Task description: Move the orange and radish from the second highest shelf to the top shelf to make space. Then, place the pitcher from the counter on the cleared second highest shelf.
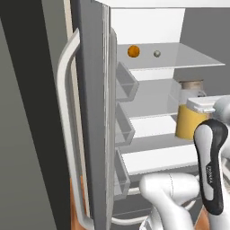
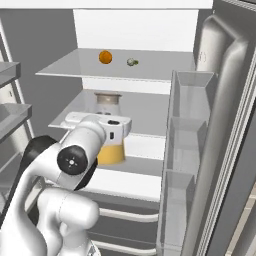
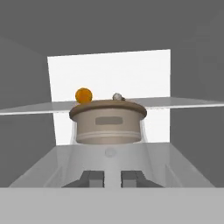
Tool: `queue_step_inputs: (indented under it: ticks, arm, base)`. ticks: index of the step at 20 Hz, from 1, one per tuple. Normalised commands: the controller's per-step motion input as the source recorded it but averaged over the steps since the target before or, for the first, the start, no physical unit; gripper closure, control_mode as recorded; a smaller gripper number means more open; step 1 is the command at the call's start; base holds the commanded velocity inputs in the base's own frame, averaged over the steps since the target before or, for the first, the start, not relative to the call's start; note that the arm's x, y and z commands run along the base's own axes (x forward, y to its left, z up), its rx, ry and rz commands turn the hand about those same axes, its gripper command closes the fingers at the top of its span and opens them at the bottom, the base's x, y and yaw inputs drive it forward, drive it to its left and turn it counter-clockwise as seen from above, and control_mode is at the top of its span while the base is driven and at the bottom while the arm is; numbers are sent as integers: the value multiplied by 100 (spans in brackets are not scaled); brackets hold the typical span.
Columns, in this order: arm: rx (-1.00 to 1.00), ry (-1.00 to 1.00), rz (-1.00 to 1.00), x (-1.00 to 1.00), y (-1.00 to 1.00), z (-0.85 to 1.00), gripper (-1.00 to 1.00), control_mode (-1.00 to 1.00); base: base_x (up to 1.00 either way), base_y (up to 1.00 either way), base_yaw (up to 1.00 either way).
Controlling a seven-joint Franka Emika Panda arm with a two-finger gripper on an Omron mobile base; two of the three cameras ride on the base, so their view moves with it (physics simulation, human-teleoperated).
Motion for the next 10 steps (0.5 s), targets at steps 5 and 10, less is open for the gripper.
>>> queue_step_inputs:
  ticks: [5,10]
  arm:
    - [0,-54,0,0,0,-64,100,-100]
    - [0,-60,-1,1,4,-55,100,-100]
  base:
    - [0,0,0]
    - [0,0,0]
